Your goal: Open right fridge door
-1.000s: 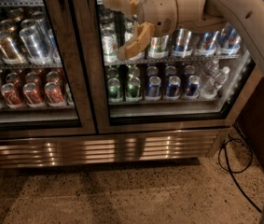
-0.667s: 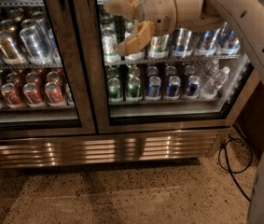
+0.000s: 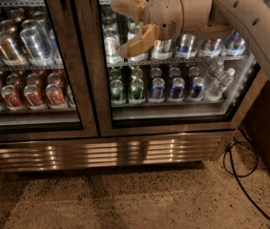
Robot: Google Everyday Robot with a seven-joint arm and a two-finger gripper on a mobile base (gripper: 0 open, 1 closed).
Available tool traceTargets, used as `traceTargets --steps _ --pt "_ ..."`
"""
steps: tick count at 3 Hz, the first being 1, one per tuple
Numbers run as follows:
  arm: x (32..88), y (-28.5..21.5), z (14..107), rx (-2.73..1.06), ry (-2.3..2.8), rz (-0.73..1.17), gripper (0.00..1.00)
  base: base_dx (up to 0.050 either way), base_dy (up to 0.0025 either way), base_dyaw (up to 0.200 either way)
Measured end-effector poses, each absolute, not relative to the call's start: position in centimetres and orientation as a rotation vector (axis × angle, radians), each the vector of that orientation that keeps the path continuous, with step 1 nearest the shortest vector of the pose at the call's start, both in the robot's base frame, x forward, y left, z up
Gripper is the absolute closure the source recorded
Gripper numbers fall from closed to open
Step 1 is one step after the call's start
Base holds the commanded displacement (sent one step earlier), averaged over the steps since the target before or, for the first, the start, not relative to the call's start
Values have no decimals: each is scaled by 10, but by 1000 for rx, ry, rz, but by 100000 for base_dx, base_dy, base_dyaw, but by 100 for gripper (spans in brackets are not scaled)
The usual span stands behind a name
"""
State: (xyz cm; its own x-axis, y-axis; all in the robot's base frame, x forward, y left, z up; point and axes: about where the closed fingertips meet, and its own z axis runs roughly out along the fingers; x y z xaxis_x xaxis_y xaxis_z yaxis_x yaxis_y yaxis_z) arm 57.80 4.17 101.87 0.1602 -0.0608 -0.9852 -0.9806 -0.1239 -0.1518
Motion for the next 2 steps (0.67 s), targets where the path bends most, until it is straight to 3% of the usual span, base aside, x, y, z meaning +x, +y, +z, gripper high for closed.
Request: traceTargets --steps 2 --pt "582 42 1016 -1324 1079 1089 0 0 0 0"
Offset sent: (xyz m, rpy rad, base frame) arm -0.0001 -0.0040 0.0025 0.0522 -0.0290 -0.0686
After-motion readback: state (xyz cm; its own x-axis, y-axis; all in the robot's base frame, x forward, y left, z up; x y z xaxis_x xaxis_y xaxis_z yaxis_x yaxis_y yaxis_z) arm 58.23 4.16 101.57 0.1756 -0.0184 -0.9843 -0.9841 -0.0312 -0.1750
